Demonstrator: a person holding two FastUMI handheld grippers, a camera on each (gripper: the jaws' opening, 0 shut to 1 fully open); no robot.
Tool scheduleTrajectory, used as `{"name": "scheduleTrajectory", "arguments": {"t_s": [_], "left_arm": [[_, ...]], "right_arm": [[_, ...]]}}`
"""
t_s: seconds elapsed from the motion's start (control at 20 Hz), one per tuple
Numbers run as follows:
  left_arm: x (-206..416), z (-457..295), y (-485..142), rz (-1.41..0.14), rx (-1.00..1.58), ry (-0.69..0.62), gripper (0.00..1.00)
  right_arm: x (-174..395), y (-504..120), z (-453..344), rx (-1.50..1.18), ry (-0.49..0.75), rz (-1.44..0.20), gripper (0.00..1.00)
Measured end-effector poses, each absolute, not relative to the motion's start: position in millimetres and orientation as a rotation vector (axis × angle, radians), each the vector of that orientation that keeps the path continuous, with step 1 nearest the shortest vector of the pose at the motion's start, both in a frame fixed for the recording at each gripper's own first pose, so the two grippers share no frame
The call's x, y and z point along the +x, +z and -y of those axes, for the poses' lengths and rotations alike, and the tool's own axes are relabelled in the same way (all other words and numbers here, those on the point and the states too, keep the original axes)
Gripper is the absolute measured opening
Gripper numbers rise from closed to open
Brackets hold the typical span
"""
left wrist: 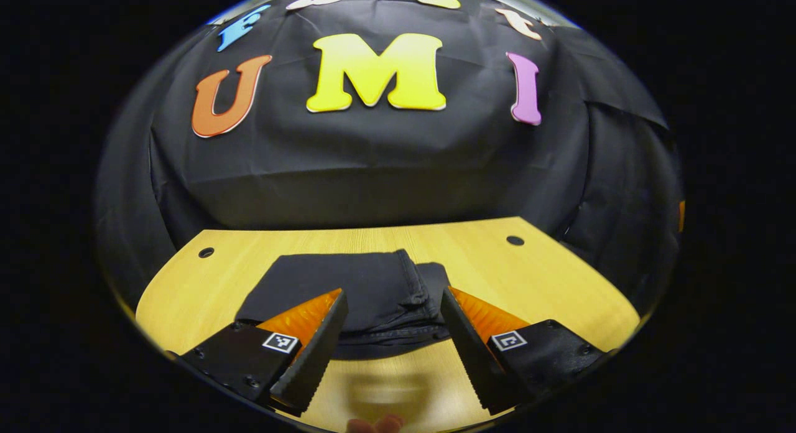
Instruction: Grasp the waist and the cuffs of the jeans and fold them to make the two legs overlap; first hold the waist and fold one-third of the jeans toward the cuffs, then hold the cuffs and fold the remaining one-third in the same direction to finish folding.
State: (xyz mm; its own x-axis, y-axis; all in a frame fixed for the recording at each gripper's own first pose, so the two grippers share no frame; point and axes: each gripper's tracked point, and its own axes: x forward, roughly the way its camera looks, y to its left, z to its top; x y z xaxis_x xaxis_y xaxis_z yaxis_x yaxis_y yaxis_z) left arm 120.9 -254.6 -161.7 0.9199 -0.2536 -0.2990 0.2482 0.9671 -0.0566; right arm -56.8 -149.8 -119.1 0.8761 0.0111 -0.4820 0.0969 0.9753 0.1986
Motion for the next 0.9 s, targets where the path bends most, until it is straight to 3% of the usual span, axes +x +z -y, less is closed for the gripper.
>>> {"name": "scheduleTrajectory", "arguments": {"t_s": [0.35,0.5,0.55,0.65,0.9], "left_arm": [[119.4,164.8,-17.5,-0.084,-0.096,-0.186,0.96],[116.0,127.5,25.9,-0.013,-0.091,-0.149,0.96],[114.5,116.6,38.5,0.01,-0.087,-0.139,1.0],[106.2,94.5,58.9,0.052,-0.069,-0.118,0.97],[74.6,70.9,71.9,0.095,-0.092,-0.105,0.97]], "right_arm": [[-6.8,-32.6,53.8,0.165,0.127,-0.281,0.99],[6.3,4.6,31.8,0.112,0.135,-0.178,1.0],[8.8,17.1,25.0,0.104,0.138,-0.147,0.93],[10.9,33.6,17.5,0.079,0.131,-0.093,0.93],[-4.0,44.1,8.9,0.045,0.084,-0.039,0.93]]}}
